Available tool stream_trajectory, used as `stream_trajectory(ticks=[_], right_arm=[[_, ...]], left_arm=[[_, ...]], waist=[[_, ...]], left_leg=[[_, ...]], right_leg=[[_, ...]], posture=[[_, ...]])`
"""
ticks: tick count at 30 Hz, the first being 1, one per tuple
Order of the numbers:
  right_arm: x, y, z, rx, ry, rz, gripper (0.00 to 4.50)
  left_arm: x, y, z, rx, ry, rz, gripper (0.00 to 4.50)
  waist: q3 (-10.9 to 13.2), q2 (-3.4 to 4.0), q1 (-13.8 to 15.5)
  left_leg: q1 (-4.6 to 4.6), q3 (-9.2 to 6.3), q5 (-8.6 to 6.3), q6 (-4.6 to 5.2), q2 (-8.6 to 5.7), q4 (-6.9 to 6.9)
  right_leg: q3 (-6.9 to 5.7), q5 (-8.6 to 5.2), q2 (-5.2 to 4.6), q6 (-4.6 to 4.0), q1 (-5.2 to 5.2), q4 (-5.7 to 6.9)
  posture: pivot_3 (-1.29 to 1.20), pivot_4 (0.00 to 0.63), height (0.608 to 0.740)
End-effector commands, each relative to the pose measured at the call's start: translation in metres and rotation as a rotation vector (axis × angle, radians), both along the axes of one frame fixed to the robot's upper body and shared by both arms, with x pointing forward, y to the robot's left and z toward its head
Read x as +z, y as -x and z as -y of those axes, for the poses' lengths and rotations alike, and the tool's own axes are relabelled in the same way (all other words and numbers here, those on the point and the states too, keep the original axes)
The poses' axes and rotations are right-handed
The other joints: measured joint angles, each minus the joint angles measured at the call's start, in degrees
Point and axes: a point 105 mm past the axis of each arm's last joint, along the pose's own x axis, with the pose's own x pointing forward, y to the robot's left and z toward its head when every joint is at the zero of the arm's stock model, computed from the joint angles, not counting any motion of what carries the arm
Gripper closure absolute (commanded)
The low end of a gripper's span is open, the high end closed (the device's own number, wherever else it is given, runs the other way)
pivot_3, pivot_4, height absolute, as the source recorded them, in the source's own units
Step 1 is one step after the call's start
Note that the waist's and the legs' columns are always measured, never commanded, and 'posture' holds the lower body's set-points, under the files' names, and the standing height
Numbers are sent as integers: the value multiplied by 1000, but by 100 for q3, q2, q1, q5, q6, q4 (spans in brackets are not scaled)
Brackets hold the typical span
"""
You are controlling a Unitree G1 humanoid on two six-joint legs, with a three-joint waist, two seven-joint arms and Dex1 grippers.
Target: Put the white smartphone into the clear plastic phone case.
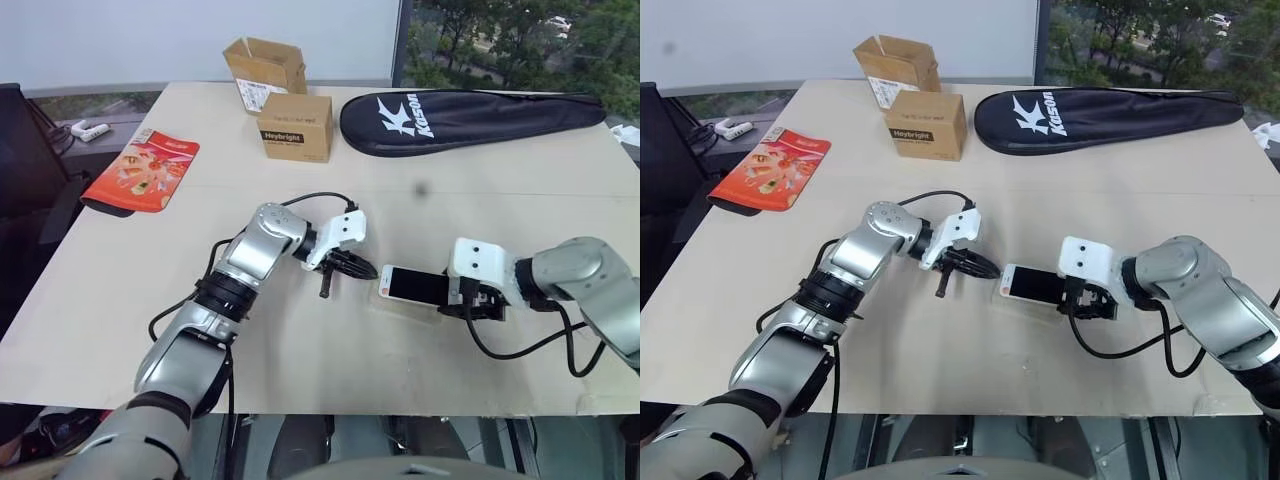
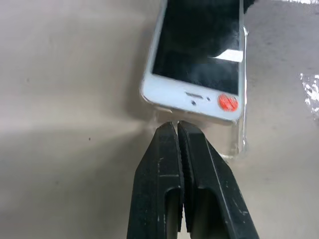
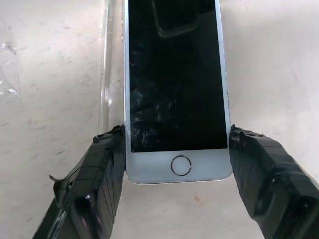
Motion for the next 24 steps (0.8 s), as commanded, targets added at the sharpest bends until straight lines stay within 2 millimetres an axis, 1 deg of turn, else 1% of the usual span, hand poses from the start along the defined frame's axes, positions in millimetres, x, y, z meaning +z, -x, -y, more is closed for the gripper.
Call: stream_trajectory(ticks=[1,4,9,12,17,24], right_arm=[[10,5,3,-16,17,31,1577],[3,7,3,-39,24,12,1577],[-4,5,6,-72,43,10,1577],[-5,9,2,-49,43,-5,1577],[-5,11,-6,-18,41,-8,1577],[-5,11,-9,-16,39,-7,1577]], left_arm=[[15,-1,8,-29,52,37,4414],[15,1,13,-45,58,36,4414],[12,2,19,-67,52,38,4414],[10,5,23,-90,45,38,4414],[1,9,31,-109,32,24,4414],[-17,14,32,-127,-42,6,4414]], waist=[[0,0,-1],[0,0,-4],[0,0,-11],[0,0,-10],[0,0,-7],[0,0,-8]], left_leg=[[0,0,0,0,0,0],[0,1,0,0,0,0],[0,0,0,0,0,1],[0,0,0,0,-1,1],[0,1,0,0,-1,1],[-1,-1,0,0,-1,2]], right_leg=[[0,0,-1,0,0,-1],[1,0,-2,0,0,-2],[1,0,0,1,0,1],[1,0,0,1,0,2],[2,0,0,1,0,0],[0,0,0,1,0,1]], posture=[[0,150,732],[0,150,732],[0,150,732],[0,150,732],[0,150,732],[0,150,732]])
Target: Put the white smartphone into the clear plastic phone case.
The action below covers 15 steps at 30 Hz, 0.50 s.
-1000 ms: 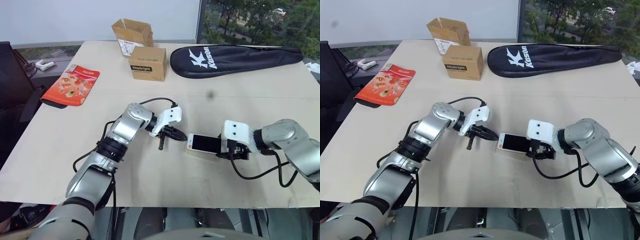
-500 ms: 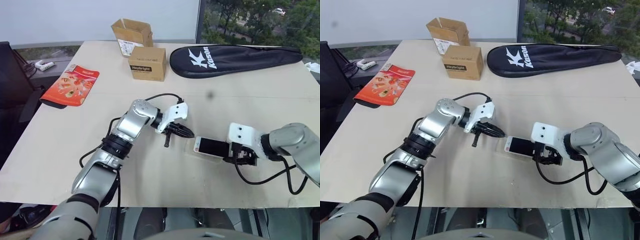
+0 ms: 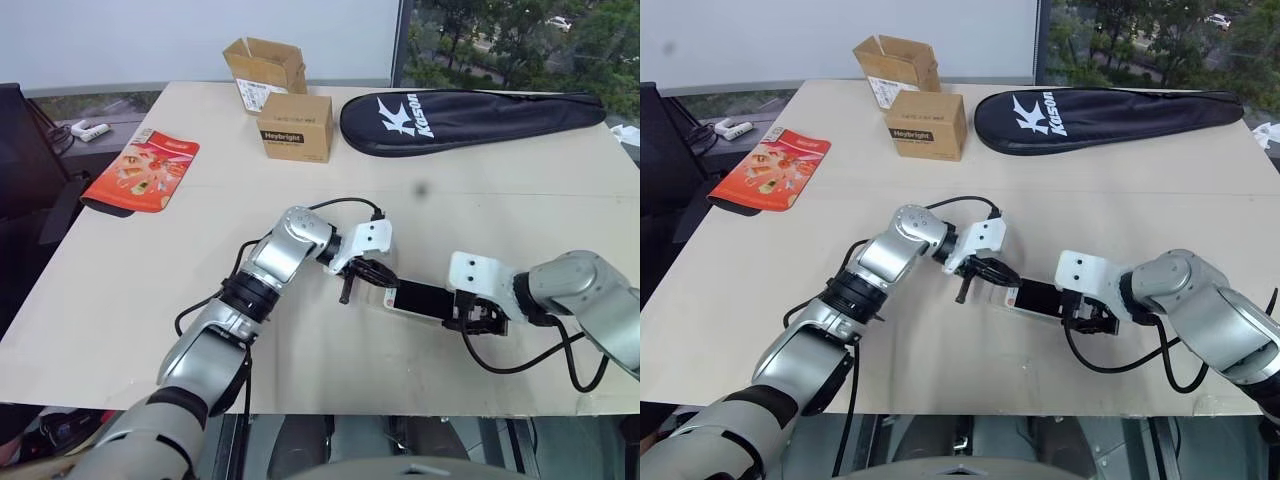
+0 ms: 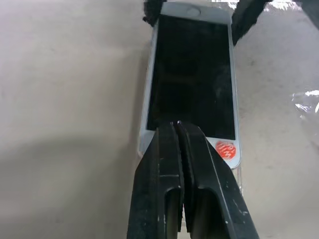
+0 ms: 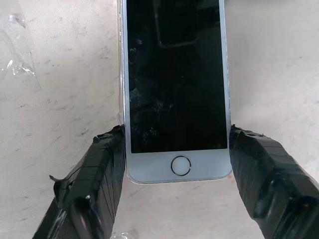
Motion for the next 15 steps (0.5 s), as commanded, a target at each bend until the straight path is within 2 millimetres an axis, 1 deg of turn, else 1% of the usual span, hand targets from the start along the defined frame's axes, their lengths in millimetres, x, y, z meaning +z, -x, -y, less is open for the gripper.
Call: stream_trajectory(ticks=[1,6,15], right_arm=[[11,0,-8,35,-12,46,1577],[10,1,-9,32,-14,42,1577],[9,1,-10,13,-21,33,1577]], left_arm=[[-6,1,0,-1,-36,-1,4414],[-20,-9,-6,56,-118,17,4414],[-32,-10,-9,72,-168,11,4414]], waist=[[0,0,-1],[-1,1,0],[-4,1,0]], left_leg=[[0,0,0,0,0,0],[2,0,0,0,0,4],[6,-2,0,0,0,20]], right_leg=[[0,0,0,0,0,0],[1,0,0,0,1,1],[0,0,0,0,12,2]], posture=[[0,150,732],[0,150,732],[0,150,732]])
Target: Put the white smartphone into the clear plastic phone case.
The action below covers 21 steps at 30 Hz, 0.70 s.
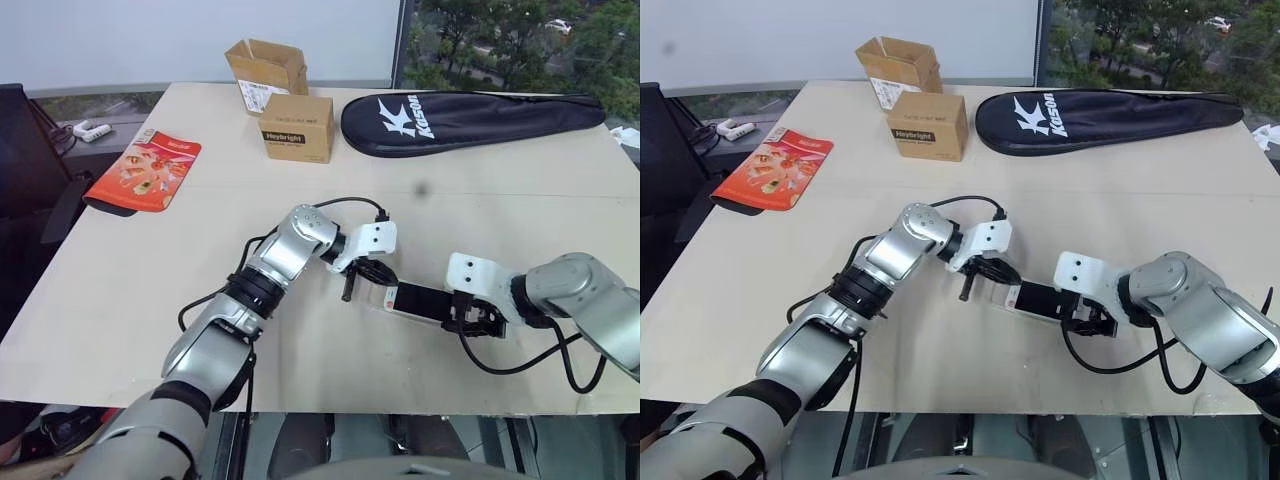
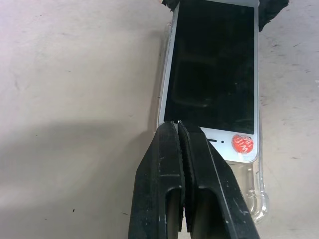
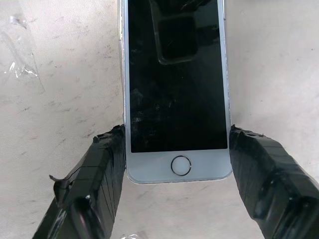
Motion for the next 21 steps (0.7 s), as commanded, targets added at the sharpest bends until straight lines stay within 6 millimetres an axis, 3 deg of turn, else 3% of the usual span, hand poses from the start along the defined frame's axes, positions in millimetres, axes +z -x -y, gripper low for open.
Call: stream_trajectory(ticks=[1,2,4,6,9,12,17,21], right_arm=[[12,1,-10,44,-20,55,1577],[12,0,-10,43,-22,56,1577],[18,-2,-11,46,-48,72,679],[24,-4,-10,40,-65,85,52],[34,-10,-5,-1,-90,125,52],[39,-6,8,-35,-74,116,52],[26,8,32,-82,-5,44,52],[12,14,40,-95,34,5,1740]], left_arm=[[-27,2,-8,32,-96,-37,4414],[-27,3,-8,30,-95,-38,4414],[-27,3,-7,28,-93,-38,4500],[-27,3,-7,26,-92,-38,4500],[-26,4,-5,20,-80,-33,4500],[-7,3,0,28,-6,-26,4500],[26,-5,-16,57,43,22,4500],[23,-10,-42,107,-21,43,4500]], waist=[[-1,0,-2],[-1,0,-3],[-2,0,-3],[-2,1,1],[-3,0,12],[-3,0,18],[0,-1,-7],[1,1,-39]], left_leg=[[1,0,0,0,0,2],[1,0,0,0,0,4],[1,0,0,0,0,9],[1,-1,0,0,0,12],[1,0,0,0,0,17],[0,3,0,0,-1,19],[-9,-2,0,0,0,16],[-7,-3,0,0,6,10]], right_leg=[[0,0,0,0,1,0],[0,0,0,0,1,1],[0,0,0,0,2,4],[0,0,0,0,3,5],[0,0,-1,0,5,4],[3,0,-3,0,7,3],[-1,0,-3,1,0,2],[0,0,4,1,-5,4]], posture=[[0,150,732],[0,150,732],[0,150,732],[0,150,732],[0,150,732],[0,150,732],[0,150,732],[0,150,732]])
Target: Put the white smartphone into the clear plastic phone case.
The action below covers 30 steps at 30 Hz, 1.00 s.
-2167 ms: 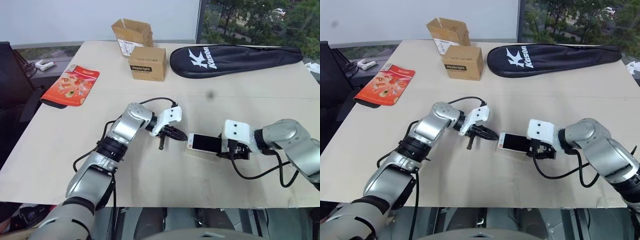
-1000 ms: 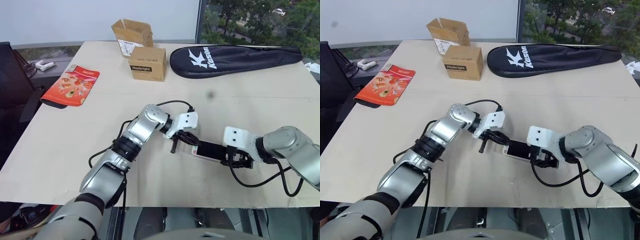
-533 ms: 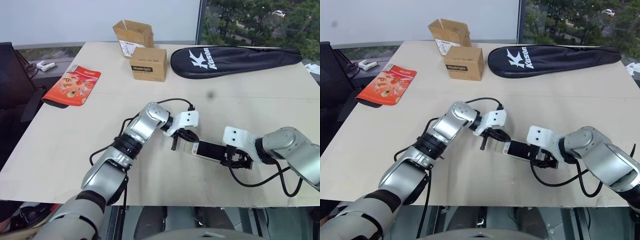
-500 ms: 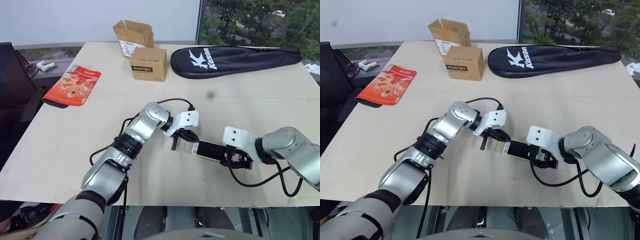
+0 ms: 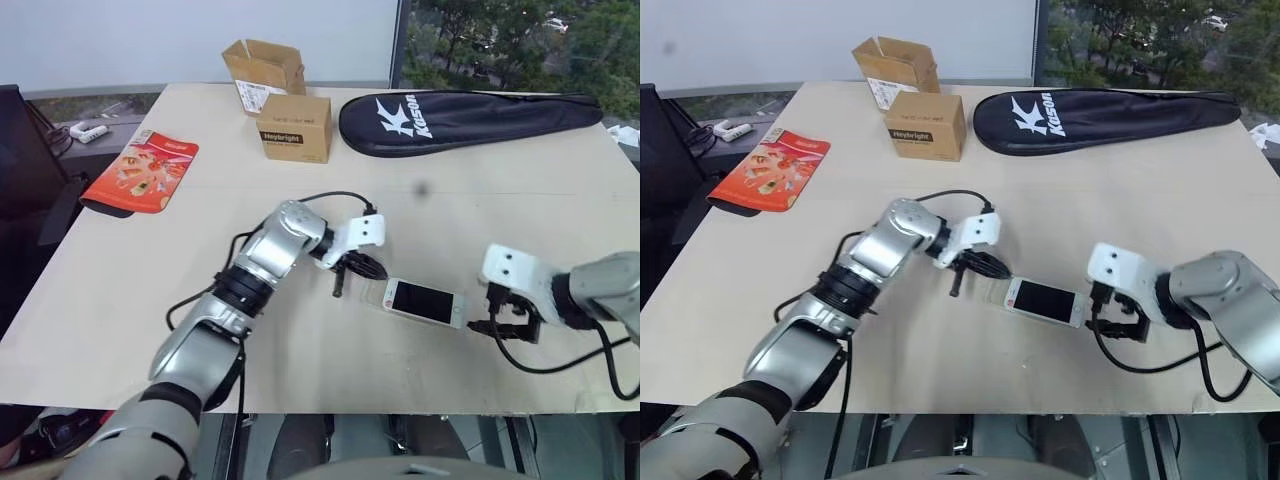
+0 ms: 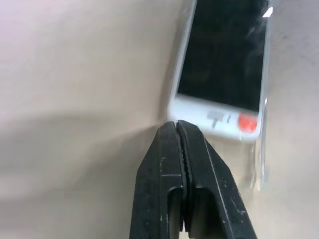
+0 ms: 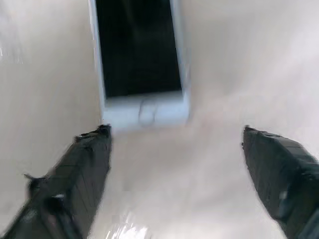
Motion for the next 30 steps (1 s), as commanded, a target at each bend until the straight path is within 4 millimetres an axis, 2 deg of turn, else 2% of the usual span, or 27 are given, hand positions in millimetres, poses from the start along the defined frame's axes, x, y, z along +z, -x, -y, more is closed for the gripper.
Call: stream_trajectory(ticks=[1,2,3,6,12,16,22,26,30], right_arm=[[2,-2,-3,28,6,41,2142],[1,-2,-4,29,5,42,2718],[-1,-3,-5,30,8,42,2998],[-6,-6,-6,41,23,44,4462],[-11,-10,-20,95,33,43,4462],[-13,-17,-36,130,25,59,4462],[-8,-30,-56,141,-9,95,4462],[-8,-33,-48,105,6,105,4462],[-4,-22,-25,47,11,82,4462]], left_arm=[[4,-2,-13,23,-15,24,4500],[1,-2,-16,32,-26,22,4500],[-1,-3,-18,35,-38,20,4500],[-12,0,-17,23,-78,8,4500],[-26,7,4,-27,-91,-12,4500],[-27,16,26,-87,-60,-29,4500],[-24,25,45,-119,-9,-63,4500],[-25,23,41,-107,-16,-57,4500],[-18,12,22,-52,-27,-17,4500]], waist=[[0,1,-4],[0,1,10],[0,1,16],[1,-1,44],[-1,1,85],[-2,1,174],[-5,-2,176],[-7,-3,170],[-7,-3,200]], left_leg=[[1,0,0,0,1,0],[1,0,0,0,1,0],[1,0,0,0,1,0],[-2,5,0,0,-2,3],[-4,8,0,0,-11,13],[-2,9,0,0,-13,17],[-1,9,0,0,-16,21],[9,8,0,0,-15,24],[4,7,0,0,-17,27]], right_leg=[[0,0,1,0,-1,1],[0,0,2,0,-1,1],[-1,0,1,0,0,1],[0,-1,-4,-1,0,-2],[4,-7,-12,-11,5,-4],[3,-8,-14,-14,7,-3],[2,-8,-13,-15,10,-3],[2,-8,-13,-18,16,3],[4,-7,-15,-17,15,4]], posture=[[0,150,732],[0,150,732],[0,150,732],[0,150,732],[0,150,732],[0,150,732],[0,150,732],[0,150,732],[0,150,732]])
